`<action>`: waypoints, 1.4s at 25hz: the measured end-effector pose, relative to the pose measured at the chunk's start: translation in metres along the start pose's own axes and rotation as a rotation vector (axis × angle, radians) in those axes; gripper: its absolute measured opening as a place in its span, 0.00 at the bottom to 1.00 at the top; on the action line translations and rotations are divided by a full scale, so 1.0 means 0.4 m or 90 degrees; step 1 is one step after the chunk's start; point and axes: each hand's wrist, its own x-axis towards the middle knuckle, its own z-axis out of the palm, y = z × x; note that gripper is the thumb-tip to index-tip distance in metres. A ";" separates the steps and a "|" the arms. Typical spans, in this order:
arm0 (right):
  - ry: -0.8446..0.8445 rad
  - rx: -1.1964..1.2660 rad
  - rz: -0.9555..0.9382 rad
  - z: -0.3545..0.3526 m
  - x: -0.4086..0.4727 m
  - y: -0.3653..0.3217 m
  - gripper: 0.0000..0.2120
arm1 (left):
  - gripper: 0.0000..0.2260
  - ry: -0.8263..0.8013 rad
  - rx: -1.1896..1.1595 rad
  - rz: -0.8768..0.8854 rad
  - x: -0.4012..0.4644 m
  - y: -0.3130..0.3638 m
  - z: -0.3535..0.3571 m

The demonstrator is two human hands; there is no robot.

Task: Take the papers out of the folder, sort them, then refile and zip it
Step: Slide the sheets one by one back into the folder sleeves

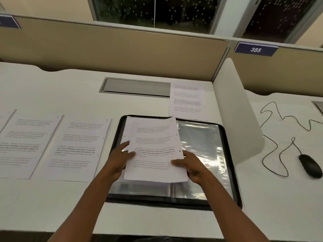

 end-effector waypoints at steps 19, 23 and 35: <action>-0.081 0.209 0.065 -0.512 -0.386 0.300 0.28 | 0.16 -0.083 0.834 0.403 -0.183 -0.261 0.437; -0.167 0.177 0.092 -0.527 -0.425 0.344 0.30 | 0.09 -0.072 0.819 0.351 -0.205 -0.250 0.468; -0.193 0.128 0.103 -0.491 -0.449 0.399 0.29 | 0.07 -0.054 0.677 0.319 -0.273 -0.311 0.447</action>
